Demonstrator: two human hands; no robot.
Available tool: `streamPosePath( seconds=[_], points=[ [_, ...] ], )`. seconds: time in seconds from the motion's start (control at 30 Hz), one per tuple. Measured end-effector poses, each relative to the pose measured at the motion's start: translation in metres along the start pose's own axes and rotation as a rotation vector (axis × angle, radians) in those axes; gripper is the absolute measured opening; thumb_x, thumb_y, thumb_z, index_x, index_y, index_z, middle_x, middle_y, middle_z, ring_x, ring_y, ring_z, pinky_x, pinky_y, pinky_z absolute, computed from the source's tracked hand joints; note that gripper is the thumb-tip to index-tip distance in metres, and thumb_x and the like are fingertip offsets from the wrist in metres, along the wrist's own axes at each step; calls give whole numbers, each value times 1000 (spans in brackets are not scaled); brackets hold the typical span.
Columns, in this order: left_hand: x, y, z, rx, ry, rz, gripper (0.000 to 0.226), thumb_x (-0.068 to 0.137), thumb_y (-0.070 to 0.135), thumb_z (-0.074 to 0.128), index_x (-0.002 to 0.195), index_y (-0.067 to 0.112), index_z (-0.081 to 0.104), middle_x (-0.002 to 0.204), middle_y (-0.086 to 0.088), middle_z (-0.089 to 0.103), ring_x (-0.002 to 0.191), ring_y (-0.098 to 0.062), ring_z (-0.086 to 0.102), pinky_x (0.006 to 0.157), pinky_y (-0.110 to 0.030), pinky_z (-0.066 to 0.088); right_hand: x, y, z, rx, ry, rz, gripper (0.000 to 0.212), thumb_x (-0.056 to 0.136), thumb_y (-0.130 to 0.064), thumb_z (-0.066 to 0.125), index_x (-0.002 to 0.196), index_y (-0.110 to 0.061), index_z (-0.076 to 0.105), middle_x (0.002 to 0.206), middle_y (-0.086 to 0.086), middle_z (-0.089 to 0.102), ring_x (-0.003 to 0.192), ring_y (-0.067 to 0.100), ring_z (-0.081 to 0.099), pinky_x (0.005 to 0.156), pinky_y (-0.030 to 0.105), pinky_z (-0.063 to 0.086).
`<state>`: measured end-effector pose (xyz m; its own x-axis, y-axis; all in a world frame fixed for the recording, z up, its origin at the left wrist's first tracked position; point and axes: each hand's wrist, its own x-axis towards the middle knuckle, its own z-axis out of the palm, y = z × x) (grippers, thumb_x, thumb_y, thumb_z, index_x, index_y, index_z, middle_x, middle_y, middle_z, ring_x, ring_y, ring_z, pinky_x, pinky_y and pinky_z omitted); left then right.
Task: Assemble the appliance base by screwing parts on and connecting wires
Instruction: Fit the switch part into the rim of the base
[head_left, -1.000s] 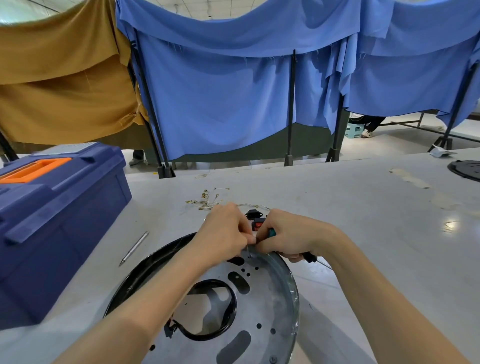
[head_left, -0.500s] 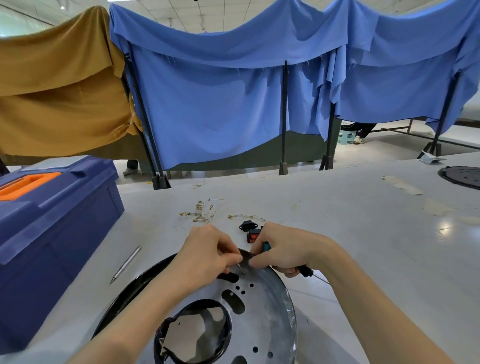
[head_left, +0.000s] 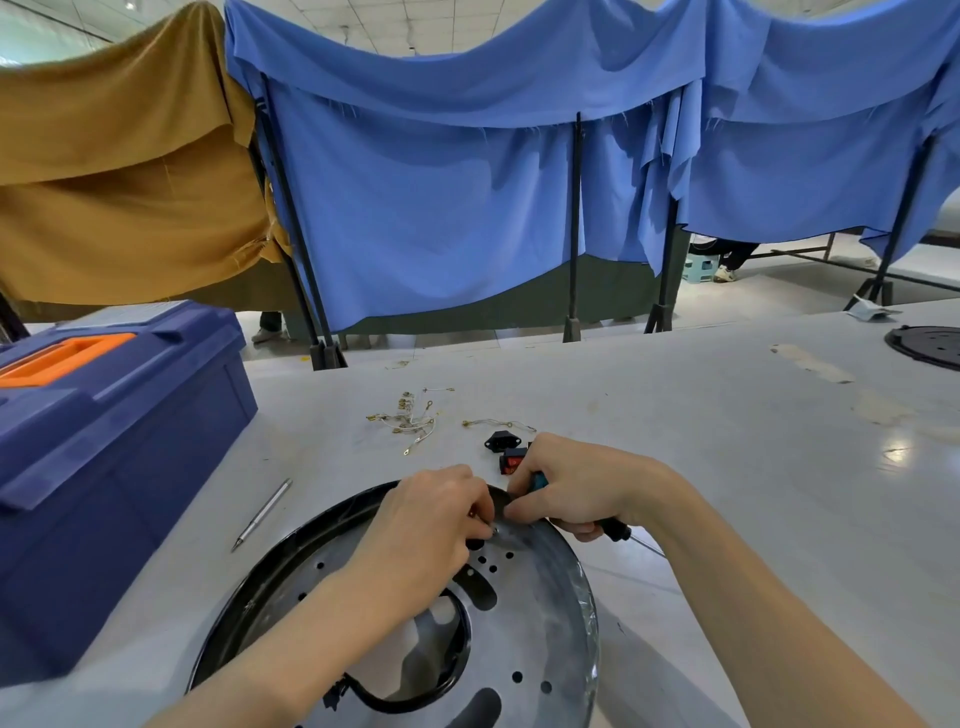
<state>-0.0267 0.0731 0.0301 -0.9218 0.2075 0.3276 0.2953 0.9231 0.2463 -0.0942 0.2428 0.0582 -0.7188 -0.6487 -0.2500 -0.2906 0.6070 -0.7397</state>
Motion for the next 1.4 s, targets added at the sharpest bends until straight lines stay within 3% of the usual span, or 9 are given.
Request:
streamPosePath(
  seconds=[0.13,0.23,0.4,0.6,0.7,0.83,1.0,1.17,1.4],
  points=[
    [4,7,-1,296,-4,98,15,88,17,60,102,20,64,99,6,59,87,-16,61,63,-27,40,0,-1,0,-2,0,6,20,90,-6,61,77,9,60,52,6,30,37,18,24,40,20,25],
    [5,16,-3,409,-4,236,34,33,9,86,57,14,61,57,3,54,40,-17,51,37,-23,22,0,-1,1,0,1,9,22,91,-7,61,81,12,59,61,12,32,39,18,24,40,21,25],
    [5,23,1,504,62,270,43,10,6,73,44,14,50,46,1,45,31,-16,40,43,-17,6,3,0,2,3,37,4,19,91,-2,57,83,16,58,54,6,30,36,16,24,39,20,26],
    [10,27,0,566,43,337,25,21,6,58,44,15,52,46,0,47,31,-15,41,45,-17,2,4,0,4,14,57,-5,18,87,5,47,73,4,59,52,5,30,33,14,24,37,17,27],
    [12,24,-1,545,42,335,36,14,9,71,45,14,53,46,0,48,31,-16,42,49,-20,-7,5,1,4,31,55,6,16,87,4,49,80,14,60,52,5,29,34,14,23,37,17,26],
    [11,24,2,535,16,318,41,13,12,77,46,14,54,46,1,49,31,-16,42,44,-19,4,4,1,4,41,49,12,15,87,6,47,80,11,60,53,5,29,34,14,22,38,18,25],
    [16,15,5,444,37,296,41,17,7,78,50,10,54,50,-2,51,32,-21,44,52,-18,-8,3,-1,4,25,56,4,16,89,1,52,80,10,62,54,7,31,36,14,25,39,20,26],
    [21,7,12,322,-44,149,16,82,13,56,98,13,59,100,-2,60,86,-26,56,54,-29,21,3,1,3,8,53,10,19,92,-5,57,80,7,64,54,7,32,35,14,25,39,21,26],
    [17,-12,-1,-121,-49,-38,9,82,25,76,89,20,75,83,6,71,79,-11,63,73,-30,49,2,2,-1,-32,59,-18,24,92,-23,64,88,-1,70,42,-1,32,33,14,28,38,20,28]
  ],
)
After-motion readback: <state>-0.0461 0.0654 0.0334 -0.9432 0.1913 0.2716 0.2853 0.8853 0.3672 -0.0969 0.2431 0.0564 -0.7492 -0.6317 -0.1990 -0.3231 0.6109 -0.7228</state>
